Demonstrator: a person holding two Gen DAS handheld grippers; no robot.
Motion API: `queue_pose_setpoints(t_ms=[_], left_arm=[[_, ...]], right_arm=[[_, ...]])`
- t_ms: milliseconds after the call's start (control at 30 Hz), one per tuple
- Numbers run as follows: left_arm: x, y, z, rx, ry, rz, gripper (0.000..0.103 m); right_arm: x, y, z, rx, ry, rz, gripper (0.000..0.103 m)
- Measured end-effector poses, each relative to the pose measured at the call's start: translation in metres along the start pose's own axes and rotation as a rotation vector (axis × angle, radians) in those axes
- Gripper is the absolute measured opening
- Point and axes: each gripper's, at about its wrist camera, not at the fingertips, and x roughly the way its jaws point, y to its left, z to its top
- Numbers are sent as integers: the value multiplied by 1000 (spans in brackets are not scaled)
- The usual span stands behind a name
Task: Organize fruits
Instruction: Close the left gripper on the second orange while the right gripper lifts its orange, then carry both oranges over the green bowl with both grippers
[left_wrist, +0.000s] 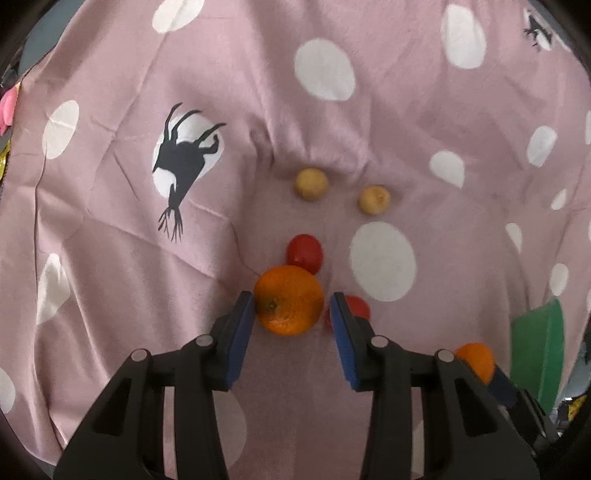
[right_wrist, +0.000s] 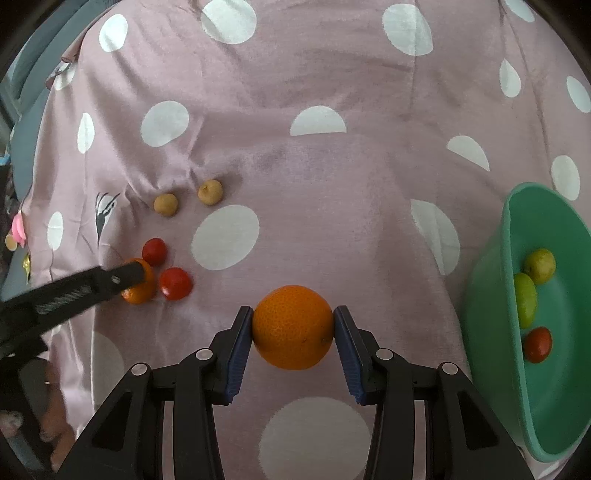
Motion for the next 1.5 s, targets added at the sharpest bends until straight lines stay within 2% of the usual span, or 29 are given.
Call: queue_pose_setpoints(t_ms=[100,267,467,800,1200,1500], left_arm=[[6,-1,3,1,-12,30,40],[8,6,8,-15,-30,-4,40],[23,2,7,-12,-15,2,40],[9,-4,-3,12,-36,-4,40],[-32,-41,-20,127,-94,-71,40],[-49,-88,-40,268,-124,-130,40]], right_arm=[[0,0,0,-5,1,4,46],[2,1,0,-3,7,-2,46],[7,4,1,-13,23,-10,45],[6,4,-1,-10,-2,-14,45],[-23,-18,0,44,-77,-8,46],[-53,-53,-2,133,-164,-24,46]])
